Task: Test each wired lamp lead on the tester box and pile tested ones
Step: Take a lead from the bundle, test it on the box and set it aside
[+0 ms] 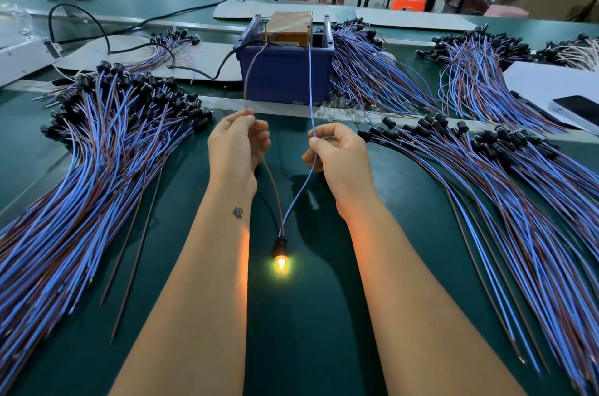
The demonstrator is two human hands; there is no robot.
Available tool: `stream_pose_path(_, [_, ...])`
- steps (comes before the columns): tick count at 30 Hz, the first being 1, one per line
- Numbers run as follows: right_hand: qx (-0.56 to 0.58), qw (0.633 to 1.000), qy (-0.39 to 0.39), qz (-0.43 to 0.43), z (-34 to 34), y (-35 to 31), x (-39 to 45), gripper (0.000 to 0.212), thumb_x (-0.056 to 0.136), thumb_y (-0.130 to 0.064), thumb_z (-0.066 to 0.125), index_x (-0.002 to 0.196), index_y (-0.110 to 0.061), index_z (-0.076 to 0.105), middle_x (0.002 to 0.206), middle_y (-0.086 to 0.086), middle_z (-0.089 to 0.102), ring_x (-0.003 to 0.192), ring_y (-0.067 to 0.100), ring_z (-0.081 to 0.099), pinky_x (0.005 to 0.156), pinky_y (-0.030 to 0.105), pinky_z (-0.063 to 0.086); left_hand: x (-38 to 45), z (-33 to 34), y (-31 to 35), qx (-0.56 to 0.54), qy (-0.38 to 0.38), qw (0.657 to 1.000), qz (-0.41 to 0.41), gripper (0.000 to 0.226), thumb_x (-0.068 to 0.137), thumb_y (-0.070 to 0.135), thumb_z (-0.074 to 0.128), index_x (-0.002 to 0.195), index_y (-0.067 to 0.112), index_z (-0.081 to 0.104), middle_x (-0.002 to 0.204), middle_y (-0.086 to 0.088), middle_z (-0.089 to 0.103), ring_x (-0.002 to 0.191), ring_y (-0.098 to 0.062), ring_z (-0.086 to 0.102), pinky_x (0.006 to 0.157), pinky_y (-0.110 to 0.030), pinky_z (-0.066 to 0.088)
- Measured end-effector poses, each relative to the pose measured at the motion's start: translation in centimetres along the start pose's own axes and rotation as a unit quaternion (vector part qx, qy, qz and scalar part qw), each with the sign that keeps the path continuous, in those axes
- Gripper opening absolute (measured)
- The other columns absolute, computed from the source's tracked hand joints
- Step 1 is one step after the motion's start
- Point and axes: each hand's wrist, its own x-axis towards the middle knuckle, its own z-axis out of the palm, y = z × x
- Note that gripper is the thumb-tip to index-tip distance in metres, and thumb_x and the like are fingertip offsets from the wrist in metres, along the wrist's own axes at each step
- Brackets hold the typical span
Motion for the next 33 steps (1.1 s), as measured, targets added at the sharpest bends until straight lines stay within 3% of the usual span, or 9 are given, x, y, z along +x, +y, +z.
stream_pose_path(4, [0.009,0.999,-0.015,-0.031,0.3,-0.4,-0.3,0.019,0.091,-0.003,0.058,0.083,-0.019,0.063,0.063,0.003,0.064,0.06,0.011,0.059,0.062,0.028,0.049,-1.1,1.0,-0.7,0.209,-0.119,0.969,0.05,0.016,0.094,0.018,0.06,0.087,0.025,0.073,0.073,0.013,0.07,0.068,-0.002,0.06,0.067,-0.024,0.05])
stream_pose_path(9, [-0.005,0.998,-0.048,-0.039,0.4,-0.5,-0.5,0.017,0.092,-0.001,0.059,0.086,-0.017,0.065,0.065,0.012,0.06,0.063,0.02,0.056,0.063,0.031,0.047,-1.9,1.2,-0.5,0.215,-0.163,0.962,0.037,0.014,0.093,0.024,0.065,0.095,0.019,0.078,0.088,-0.001,0.075,0.087,-0.022,0.064,0.095,-0.051,0.053])
stream_pose_path(11, [0.025,0.998,-0.057,-0.027,0.3,-0.5,-0.5,0.017,0.094,-0.004,0.057,0.088,-0.016,0.067,0.062,0.007,0.06,0.059,0.014,0.056,0.058,0.022,0.046,-1.8,1.0,-0.4,0.205,-0.171,0.963,0.047,0.014,0.092,0.024,0.065,0.093,0.02,0.078,0.074,0.005,0.073,0.073,-0.012,0.065,0.077,-0.032,0.057])
stream_pose_path(12, [0.061,0.996,-0.064,-0.014,0.1,-0.5,-0.5,0.018,0.096,-0.005,0.053,0.091,-0.014,0.068,0.06,0.004,0.06,0.057,0.011,0.056,0.056,0.019,0.045,-1.8,0.9,-0.3,0.192,-0.173,0.965,0.048,0.014,0.093,0.024,0.064,0.09,0.021,0.078,0.06,0.01,0.064,0.058,-0.006,0.057,0.06,-0.02,0.05])
stream_pose_path(14, [0.115,0.991,-0.074,0.006,-0.3,-0.5,-0.2,0.024,0.099,-0.004,0.046,0.098,-0.013,0.069,0.059,0.0,0.061,0.057,0.009,0.054,0.055,0.017,0.044,-1.5,0.9,-0.2,0.14,-0.169,0.975,0.039,0.018,0.095,0.02,0.061,0.084,0.02,0.076,0.047,0.011,0.043,0.044,-0.006,0.037,0.044,-0.016,0.027])
stream_pose_path(21, [0.056,0.982,-0.17,-0.061,0.0,-0.4,-0.4,0.05,0.085,0.0,0.07,0.119,-0.035,0.061,0.072,0.001,0.061,0.069,0.008,0.057,0.072,0.019,0.05,-0.8,0.8,-0.2,0.029,-0.141,0.99,-0.006,0.022,0.097,0.012,0.058,0.075,0.015,0.06,0.055,0.006,0.057,0.046,-0.005,0.05,0.042,-0.016,0.038])
stream_pose_path(25, [0.159,0.977,-0.134,-0.046,-0.4,-0.6,-0.2,0.021,0.099,-0.014,0.055,0.111,-0.026,0.068,0.071,-0.004,0.066,0.062,0.008,0.057,0.067,0.021,0.049,-0.7,0.6,-0.4,0.065,-0.085,0.994,0.001,0.022,0.092,0.018,0.066,0.071,0.022,0.062,0.063,0.01,0.062,0.057,-0.005,0.056,0.05,-0.017,0.041])
stream_pose_path(28, [0.187,0.978,-0.093,-0.014,-0.6,-0.5,0.1,0.026,0.105,-0.025,0.042,0.104,-0.025,0.069,0.079,-0.005,0.069,0.063,0.009,0.058,0.069,0.024,0.047,-0.8,0.5,-0.2,0.113,-0.061,0.988,0.08,0.019,0.087,0.021,0.074,0.07,0.025,0.066,0.066,0.014,0.064,0.068,-0.005,0.058,0.059,-0.019,0.044])
stream_pose_path(33, [0.214,0.977,-0.001,0.019,-2.2,-0.2,1.1,0.034,0.107,-0.019,0.035,0.085,-0.016,0.061,0.076,-0.007,0.07,0.066,0.009,0.064,0.062,0.022,0.049,-2.0,0.9,-0.4,0.183,-0.266,0.939,0.116,0.015,0.08,0.002,0.076,0.078,0.016,0.073,0.062,0.01,0.067,0.062,-0.001,0.058,0.064,-0.011,0.045])
